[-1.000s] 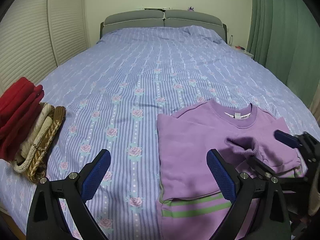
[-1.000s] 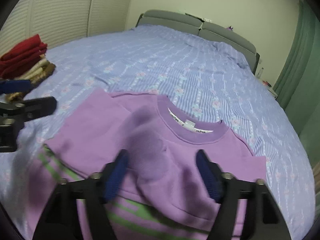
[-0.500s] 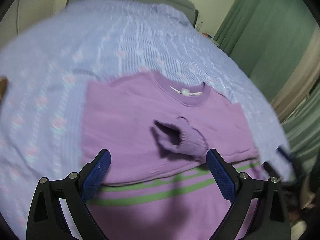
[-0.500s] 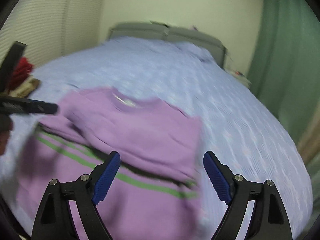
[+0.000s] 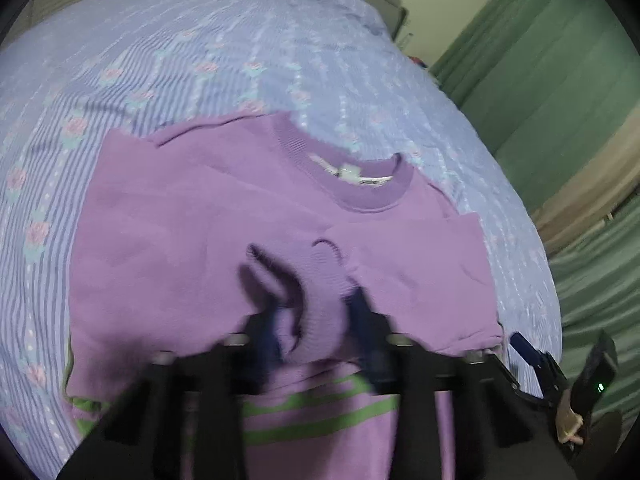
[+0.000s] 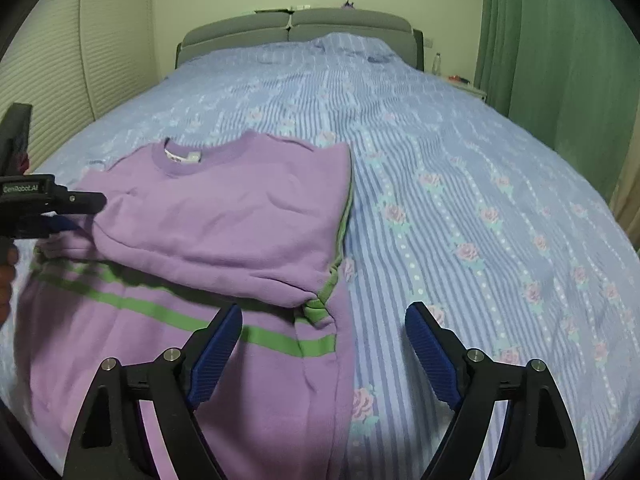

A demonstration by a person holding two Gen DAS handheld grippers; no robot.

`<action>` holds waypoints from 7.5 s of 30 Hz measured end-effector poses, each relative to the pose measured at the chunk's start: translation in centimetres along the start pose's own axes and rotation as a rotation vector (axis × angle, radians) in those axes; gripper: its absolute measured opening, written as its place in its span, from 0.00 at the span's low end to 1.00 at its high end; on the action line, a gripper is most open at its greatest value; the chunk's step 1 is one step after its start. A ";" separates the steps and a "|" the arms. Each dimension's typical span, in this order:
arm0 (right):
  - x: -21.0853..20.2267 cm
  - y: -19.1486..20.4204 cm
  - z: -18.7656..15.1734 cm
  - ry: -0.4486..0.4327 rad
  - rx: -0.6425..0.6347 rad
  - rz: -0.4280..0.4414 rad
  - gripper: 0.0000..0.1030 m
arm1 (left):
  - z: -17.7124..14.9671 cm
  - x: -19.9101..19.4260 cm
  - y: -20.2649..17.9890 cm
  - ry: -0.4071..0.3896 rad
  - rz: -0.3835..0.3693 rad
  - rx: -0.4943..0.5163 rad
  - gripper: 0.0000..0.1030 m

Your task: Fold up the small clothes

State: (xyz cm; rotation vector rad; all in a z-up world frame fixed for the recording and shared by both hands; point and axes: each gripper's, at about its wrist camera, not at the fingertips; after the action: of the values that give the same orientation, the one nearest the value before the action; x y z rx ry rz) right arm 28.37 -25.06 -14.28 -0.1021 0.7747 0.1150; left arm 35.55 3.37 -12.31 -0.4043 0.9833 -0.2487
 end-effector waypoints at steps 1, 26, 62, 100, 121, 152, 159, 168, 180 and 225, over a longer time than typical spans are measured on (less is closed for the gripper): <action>0.3 -0.1 0.0 0.007 0.002 0.003 0.79 | 0.1 -0.4 -0.3 -0.018 0.002 0.021 0.17; -8.4 -1.6 -1.6 -0.041 0.070 -0.093 0.75 | -5.7 -9.0 -0.4 -0.199 0.315 0.255 0.65; -8.1 0.5 -13.4 0.149 0.297 0.226 0.59 | -20.6 -8.7 6.9 0.013 0.021 -0.017 0.64; -13.6 -1.6 -7.5 -0.067 0.459 0.472 0.12 | -16.2 -18.3 3.5 -0.299 -0.070 -0.101 0.08; -7.1 -3.3 9.5 -0.242 0.626 0.463 0.11 | 2.8 -13.0 2.8 -0.402 0.114 -0.074 0.08; 6.8 -0.3 13.7 -0.016 0.478 0.317 0.47 | 6.5 -4.5 8.5 -0.187 0.072 -0.170 0.71; 0.0 1.1 12.6 -0.144 0.250 0.114 0.57 | 4.6 -7.8 9.6 -0.242 0.150 -0.010 0.71; 0.5 -0.5 7.3 -0.064 0.254 0.032 0.57 | -0.6 -6.7 10.0 -0.184 0.202 -0.022 0.70; 0.9 -2.8 4.4 -0.039 0.388 -0.035 0.66 | -3.2 -5.0 9.8 -0.134 0.167 -0.091 0.31; -2.9 11.7 4.7 -0.093 0.198 0.191 0.57 | -5.7 -4.3 13.2 -0.267 -0.246 -0.320 0.66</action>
State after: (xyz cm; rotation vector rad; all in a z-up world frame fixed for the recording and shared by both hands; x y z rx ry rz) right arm 27.93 -13.03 -9.54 0.1646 0.6982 0.2215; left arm 28.75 15.65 -17.61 -0.8327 0.7094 -0.2520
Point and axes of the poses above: each gripper's, at about its wrist camera, not at the fingertips, and x roughly the way its jaws point, y to its left, z to its top, and after that the axes turned 1 degree about -z, right-handed
